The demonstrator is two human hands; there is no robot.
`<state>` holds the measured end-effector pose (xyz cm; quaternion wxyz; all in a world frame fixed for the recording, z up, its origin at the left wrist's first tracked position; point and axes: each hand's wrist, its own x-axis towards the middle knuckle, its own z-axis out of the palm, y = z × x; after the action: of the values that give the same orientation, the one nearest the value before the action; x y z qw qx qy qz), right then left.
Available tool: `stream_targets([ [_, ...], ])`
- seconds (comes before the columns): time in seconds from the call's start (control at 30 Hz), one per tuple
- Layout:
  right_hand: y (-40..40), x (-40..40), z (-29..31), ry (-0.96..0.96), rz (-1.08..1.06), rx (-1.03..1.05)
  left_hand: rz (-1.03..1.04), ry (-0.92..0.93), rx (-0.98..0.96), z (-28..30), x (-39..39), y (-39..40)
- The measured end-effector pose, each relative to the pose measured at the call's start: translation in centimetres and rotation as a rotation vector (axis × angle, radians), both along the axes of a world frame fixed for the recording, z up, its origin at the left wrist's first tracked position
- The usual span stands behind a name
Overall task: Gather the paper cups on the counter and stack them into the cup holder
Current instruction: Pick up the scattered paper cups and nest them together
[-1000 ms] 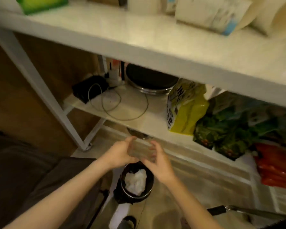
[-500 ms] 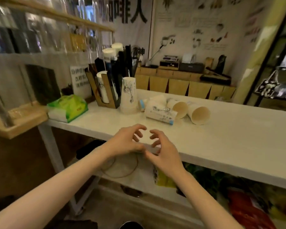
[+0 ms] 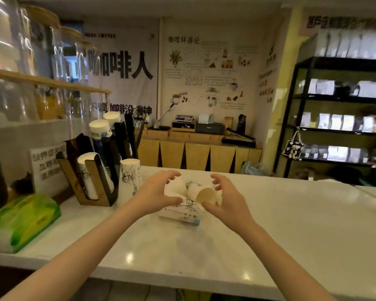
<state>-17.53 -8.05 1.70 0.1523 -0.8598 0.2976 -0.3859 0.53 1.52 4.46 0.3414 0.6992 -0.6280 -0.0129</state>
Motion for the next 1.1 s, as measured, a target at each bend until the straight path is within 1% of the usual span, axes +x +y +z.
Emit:
stream_targets([
  [0.13, -3.6, -0.1, -0.5, 0.013, -0.124, -0.020, -0.032, -0.081, 0.041, -0.5, 2.4, -2.6],
  [0.27, -6.0, -1.1, -2.9, 0.032, -0.247, -0.027, -0.032, -0.086, 0.142, -3.4, 4.4, -4.6],
  [0.43, -8.5, -1.4, -5.3, 0.044, -0.338, 0.158, -0.012, -0.069, 0.197, -7.0, 6.3, -6.9],
  [0.57, -10.3, -0.2, -6.6, 0.047, -0.376, 0.257, -0.026, -0.225, 0.179, -8.4, 7.7, -8.0],
  [0.67, -11.2, 0.4, -7.7, 0.054, -0.385, 0.282, -0.062, -0.326, 0.168, -9.0, 8.6, -8.2],
  [0.77, -11.8, 0.6, -8.1, 0.034, -0.380, 0.279, -0.062, -0.360, 0.158, -8.9, 8.5, -8.0],
  [0.83, -12.1, 0.6, -7.9, -0.016, -0.381, 0.270, -0.078, -0.320, 0.169, -8.2, 8.3, -7.7],
  [0.87, -12.3, 0.5, -7.9, -0.046, -0.386, 0.267, -0.101, -0.266, 0.169, -7.8, 8.2, -7.5],
  [0.97, -12.9, -0.2, -7.3, -0.201, -0.388, 0.298, -0.177, -0.013, 0.119, -6.2, 7.8, -6.9],
  [1.1, -13.1, -0.7, -5.2, -0.438, -0.416, 0.321, -0.214, 0.313, 0.009, -3.7, 7.4, -6.7],
])
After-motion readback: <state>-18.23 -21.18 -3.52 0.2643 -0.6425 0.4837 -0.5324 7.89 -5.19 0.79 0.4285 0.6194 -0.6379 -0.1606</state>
